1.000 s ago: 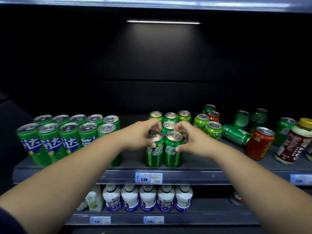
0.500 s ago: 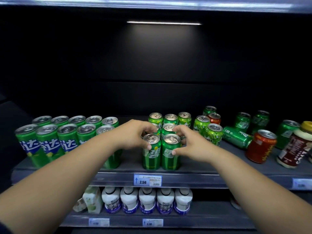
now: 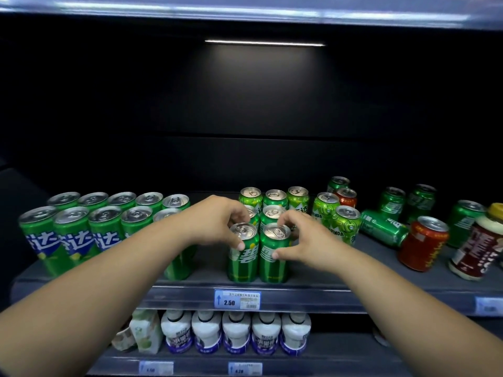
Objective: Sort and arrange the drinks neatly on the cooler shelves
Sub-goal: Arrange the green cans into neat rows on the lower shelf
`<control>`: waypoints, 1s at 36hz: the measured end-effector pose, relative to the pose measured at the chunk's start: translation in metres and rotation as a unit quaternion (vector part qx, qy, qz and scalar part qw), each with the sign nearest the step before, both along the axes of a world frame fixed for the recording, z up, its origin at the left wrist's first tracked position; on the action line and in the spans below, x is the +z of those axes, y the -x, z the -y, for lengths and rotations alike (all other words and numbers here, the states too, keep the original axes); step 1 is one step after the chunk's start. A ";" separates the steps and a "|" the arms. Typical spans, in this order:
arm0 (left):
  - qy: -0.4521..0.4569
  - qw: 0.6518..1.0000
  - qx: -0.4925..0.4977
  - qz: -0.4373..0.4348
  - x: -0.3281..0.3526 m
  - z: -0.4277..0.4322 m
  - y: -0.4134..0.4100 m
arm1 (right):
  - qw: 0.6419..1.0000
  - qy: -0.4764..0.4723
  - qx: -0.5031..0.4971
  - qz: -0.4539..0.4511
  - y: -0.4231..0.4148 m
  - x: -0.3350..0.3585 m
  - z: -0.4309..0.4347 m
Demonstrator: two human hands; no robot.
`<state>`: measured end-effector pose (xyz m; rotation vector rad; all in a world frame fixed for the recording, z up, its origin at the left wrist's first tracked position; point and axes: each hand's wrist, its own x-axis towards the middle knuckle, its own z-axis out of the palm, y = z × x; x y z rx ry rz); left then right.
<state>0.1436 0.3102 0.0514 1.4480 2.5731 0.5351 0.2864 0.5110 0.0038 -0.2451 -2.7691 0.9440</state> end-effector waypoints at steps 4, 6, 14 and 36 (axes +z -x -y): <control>0.001 1.000 0.003 0.012 -0.002 0.000 0.000 | 1.000 -0.030 -0.008 0.000 -0.002 0.004 0.003; 0.007 1.000 0.001 0.014 -0.002 0.000 0.001 | 1.000 -0.021 -0.007 0.008 -0.001 0.005 0.002; -0.006 1.000 0.005 0.024 0.014 -0.006 0.015 | 0.996 0.076 -0.029 -0.023 0.014 0.023 -0.015; 0.038 0.997 0.053 0.047 -0.001 -0.046 0.032 | 0.995 0.082 -0.032 0.055 0.058 0.012 -0.032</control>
